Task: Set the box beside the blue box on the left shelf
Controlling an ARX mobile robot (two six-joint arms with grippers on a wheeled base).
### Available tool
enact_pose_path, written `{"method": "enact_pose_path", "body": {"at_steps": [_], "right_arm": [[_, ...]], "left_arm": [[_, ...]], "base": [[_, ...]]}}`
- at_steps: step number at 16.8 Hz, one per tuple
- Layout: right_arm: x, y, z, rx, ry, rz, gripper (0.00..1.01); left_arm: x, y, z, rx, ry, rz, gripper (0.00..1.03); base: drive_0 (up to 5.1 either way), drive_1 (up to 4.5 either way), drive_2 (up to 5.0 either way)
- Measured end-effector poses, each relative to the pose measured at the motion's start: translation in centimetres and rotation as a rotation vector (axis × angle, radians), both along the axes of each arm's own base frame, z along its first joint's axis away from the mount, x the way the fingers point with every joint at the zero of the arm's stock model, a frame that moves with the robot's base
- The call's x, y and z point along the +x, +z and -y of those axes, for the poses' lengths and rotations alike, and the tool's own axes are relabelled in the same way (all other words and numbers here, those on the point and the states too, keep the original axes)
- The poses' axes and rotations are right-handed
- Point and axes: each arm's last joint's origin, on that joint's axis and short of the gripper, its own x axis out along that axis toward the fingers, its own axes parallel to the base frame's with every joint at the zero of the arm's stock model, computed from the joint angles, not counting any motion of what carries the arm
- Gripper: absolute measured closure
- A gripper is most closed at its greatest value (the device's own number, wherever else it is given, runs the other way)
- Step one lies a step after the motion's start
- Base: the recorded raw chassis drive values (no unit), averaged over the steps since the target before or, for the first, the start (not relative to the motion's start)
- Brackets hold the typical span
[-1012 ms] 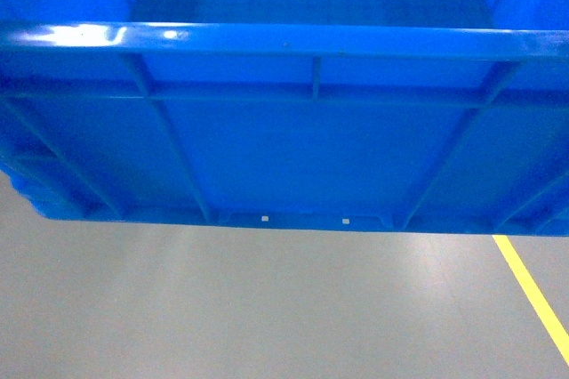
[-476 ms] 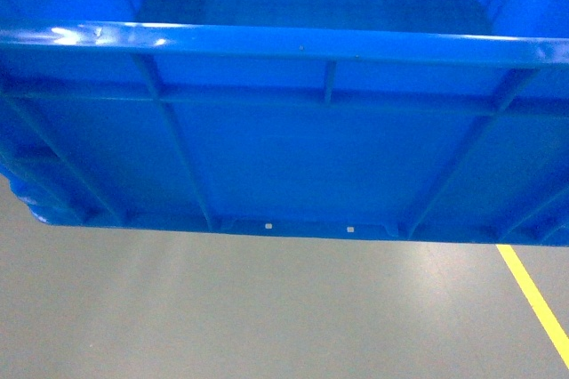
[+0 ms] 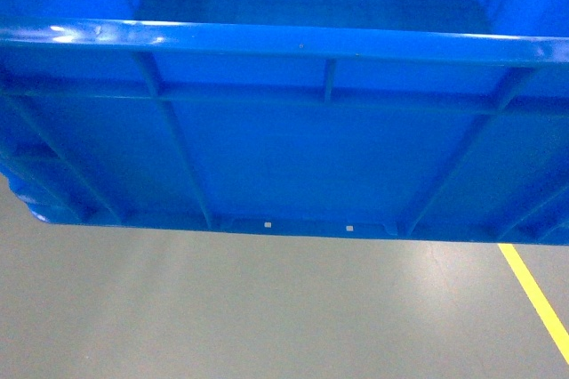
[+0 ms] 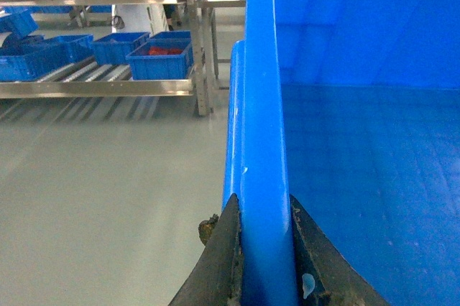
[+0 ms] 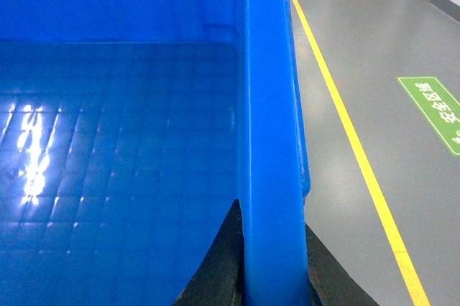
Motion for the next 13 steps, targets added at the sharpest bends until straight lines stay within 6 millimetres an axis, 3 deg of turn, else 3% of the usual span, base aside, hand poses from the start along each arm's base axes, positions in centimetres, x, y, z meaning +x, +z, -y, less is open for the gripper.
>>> {"method": "enact_pose_path", "body": {"at_steps": [13], "right_arm": [[0.01,0.01,0.00,-0.001,0.000,0.001,0.93]], "left_arm": [[-0.01,0.00,0.00,0.000,-0.001,-0.001,0.93]], "base": [[-0.6,3.44,-4.6]]}}
